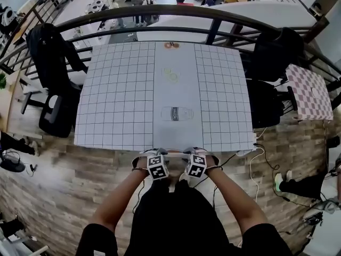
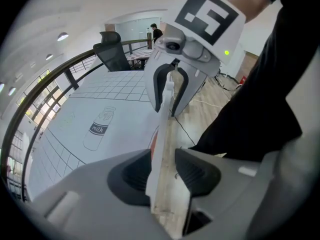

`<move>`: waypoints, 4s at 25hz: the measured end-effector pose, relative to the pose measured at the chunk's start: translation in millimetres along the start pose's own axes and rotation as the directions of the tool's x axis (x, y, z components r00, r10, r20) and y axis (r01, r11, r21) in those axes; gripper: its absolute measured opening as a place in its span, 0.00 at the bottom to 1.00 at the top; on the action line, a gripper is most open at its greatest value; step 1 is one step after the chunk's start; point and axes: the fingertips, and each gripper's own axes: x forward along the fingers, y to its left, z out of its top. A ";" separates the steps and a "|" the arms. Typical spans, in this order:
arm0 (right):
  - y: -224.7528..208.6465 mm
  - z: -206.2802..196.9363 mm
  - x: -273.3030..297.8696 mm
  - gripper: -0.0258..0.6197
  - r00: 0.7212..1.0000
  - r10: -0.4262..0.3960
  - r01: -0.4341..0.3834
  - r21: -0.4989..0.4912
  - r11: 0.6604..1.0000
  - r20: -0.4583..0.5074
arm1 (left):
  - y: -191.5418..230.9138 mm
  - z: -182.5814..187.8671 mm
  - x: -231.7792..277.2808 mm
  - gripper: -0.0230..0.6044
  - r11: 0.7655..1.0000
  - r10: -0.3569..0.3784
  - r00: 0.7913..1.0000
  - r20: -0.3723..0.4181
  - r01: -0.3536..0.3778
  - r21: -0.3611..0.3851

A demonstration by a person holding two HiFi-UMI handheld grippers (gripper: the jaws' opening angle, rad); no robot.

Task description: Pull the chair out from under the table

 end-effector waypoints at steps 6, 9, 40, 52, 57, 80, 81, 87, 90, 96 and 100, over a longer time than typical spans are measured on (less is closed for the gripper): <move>13.1 -4.5 20.2 0.24 0.996 0.043 -0.048 -0.063 0.997 -0.084 | -8.8 -7.7 19.3 0.29 0.997 -0.045 0.997 -0.060 0.048 0.059; -5.6 5.0 34.2 0.24 0.991 0.075 -0.082 -0.055 0.995 -0.109 | 9.3 -13.7 26.4 0.31 0.995 -0.059 0.995 -0.082 0.065 0.078; 0.9 -12.7 89.4 0.25 0.964 0.162 -0.179 -0.062 0.982 -0.211 | 11.1 -29.0 80.1 0.33 0.984 -0.144 0.977 -0.156 0.158 0.077; -0.4 -9.5 89.0 0.20 0.973 0.143 -0.157 -0.062 0.986 -0.181 | 22.8 -29.0 83.5 0.19 0.994 -0.094 0.982 -0.161 0.102 0.041; 0.2 -11.1 89.5 0.21 0.970 0.151 -0.163 -0.052 0.985 -0.192 | 22.9 -31.0 87.2 0.19 0.994 -0.085 0.979 -0.187 0.096 0.054; -2.6 -11.7 86.8 0.13 0.981 0.060 -0.082 -0.117 0.990 -0.184 | 19.3 -30.7 86.6 0.16 0.990 -0.022 0.981 -0.193 0.048 0.134; -3.6 -10.1 86.9 0.13 0.981 0.059 -0.081 -0.116 0.990 -0.182 | 20.6 -31.3 85.7 0.16 0.990 -0.022 0.981 -0.192 0.048 0.133; 2.1 -12.2 85.9 0.14 0.981 0.052 -0.076 -0.127 0.989 -0.185 | 12.8 -31.7 85.5 0.16 0.990 -0.033 0.980 -0.194 0.059 0.129; 3.9 -12.0 85.0 0.15 0.980 0.059 -0.084 -0.127 0.988 -0.188 | 9.7 -31.8 84.4 0.16 0.991 -0.041 0.979 -0.198 0.066 0.119; 16.5 -11.6 83.7 0.15 0.980 0.069 -0.091 -0.110 0.990 -0.188 | -2.1 -34.3 83.2 0.16 0.989 -0.048 0.978 -0.202 0.074 0.126; 24.2 -12.1 83.0 0.15 0.980 0.073 -0.092 -0.097 0.991 -0.185 | -9.2 -35.2 82.1 0.16 0.989 -0.047 0.978 -0.203 0.075 0.130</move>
